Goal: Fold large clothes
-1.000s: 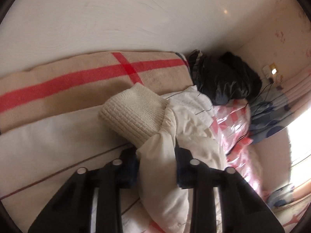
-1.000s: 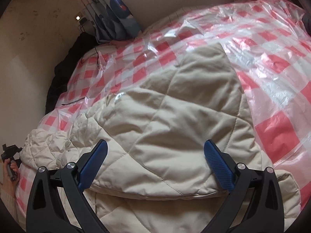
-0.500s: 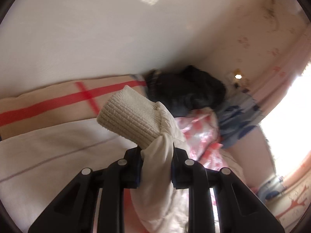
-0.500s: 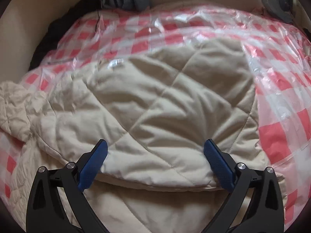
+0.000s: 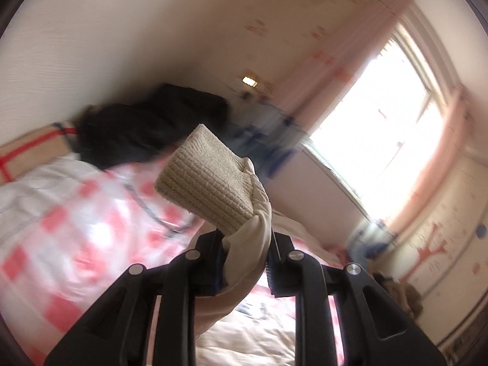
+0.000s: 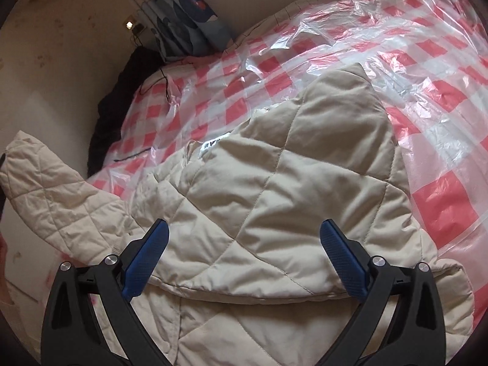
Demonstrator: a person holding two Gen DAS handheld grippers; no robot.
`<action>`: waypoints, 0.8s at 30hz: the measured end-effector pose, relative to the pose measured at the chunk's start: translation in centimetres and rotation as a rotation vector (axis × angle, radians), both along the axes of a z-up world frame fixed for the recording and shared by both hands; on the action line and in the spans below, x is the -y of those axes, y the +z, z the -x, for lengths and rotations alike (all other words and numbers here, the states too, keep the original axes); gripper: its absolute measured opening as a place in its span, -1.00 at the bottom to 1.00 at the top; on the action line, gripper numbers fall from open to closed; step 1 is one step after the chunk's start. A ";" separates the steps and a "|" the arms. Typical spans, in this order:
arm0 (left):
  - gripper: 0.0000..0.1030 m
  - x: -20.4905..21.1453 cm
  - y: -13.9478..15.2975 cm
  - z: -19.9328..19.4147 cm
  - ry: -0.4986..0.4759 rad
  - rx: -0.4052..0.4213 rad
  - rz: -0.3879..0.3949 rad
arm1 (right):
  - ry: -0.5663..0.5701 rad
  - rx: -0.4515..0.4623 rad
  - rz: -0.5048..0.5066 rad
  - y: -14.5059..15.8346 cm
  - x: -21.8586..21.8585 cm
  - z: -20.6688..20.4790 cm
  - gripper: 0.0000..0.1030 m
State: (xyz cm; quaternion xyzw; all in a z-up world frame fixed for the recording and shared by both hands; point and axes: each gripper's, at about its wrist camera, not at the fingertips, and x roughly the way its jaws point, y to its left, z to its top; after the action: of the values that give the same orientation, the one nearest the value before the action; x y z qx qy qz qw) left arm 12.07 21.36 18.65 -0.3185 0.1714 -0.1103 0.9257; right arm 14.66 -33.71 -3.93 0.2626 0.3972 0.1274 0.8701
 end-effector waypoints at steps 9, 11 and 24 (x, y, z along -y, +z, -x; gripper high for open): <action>-0.57 18.1 -1.3 -2.9 -0.302 -0.004 -0.132 | -0.107 0.021 -0.213 0.7 5.0 0.7 0.86; -0.57 21.9 -3.0 -3.4 -0.363 -0.031 -0.165 | -0.115 0.025 -0.330 0.3 6.3 0.9 0.86; -0.27 41.0 -22.6 -4.0 -0.680 -0.357 -0.489 | -0.148 -0.027 -0.880 -4.6 11.9 0.3 0.86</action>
State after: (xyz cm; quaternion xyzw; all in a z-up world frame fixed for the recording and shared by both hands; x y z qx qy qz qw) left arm 16.04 -19.60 -3.91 -0.0304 0.4440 -0.3077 0.8410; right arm 14.39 -45.61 -8.58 0.6374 0.2966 0.2180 0.6770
